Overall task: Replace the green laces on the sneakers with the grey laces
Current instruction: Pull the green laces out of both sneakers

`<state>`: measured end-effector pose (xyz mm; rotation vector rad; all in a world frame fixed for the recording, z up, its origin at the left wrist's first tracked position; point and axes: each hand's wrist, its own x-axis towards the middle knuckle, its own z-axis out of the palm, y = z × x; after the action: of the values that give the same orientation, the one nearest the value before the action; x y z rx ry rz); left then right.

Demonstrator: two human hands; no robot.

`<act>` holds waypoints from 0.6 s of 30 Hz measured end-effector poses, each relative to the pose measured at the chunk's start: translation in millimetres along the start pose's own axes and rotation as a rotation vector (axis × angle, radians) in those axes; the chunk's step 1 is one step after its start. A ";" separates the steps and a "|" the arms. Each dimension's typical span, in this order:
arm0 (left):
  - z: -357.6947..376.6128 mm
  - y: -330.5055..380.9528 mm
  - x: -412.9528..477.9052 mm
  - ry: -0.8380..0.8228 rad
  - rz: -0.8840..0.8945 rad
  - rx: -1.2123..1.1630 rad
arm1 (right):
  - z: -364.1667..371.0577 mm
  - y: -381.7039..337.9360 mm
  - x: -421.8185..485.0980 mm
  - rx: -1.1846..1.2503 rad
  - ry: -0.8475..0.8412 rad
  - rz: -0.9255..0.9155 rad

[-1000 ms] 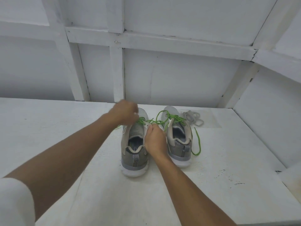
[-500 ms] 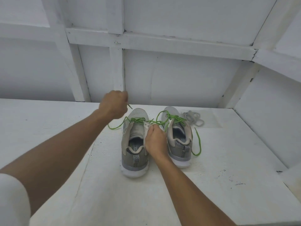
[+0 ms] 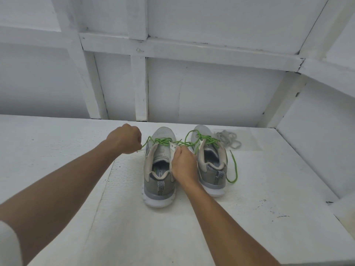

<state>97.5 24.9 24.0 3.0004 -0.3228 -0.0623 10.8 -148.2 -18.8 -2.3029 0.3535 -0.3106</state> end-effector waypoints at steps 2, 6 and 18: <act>4.0 -0.1 0.0 -0.046 0.013 -0.010 | 0.8 0.1 0.7 -0.005 -0.002 0.003; 5.0 0.4 1.1 -0.078 0.034 -0.037 | 1.1 -0.2 0.7 -0.006 -0.001 0.004; 2.3 31.2 -2.6 -0.134 -0.019 -0.560 | -5.2 -7.0 10.8 -0.103 -0.110 -0.086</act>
<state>88.3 -5.0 25.7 2.4475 -0.2398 -0.3018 20.3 -150.8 -8.9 -2.4288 0.2205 -0.2116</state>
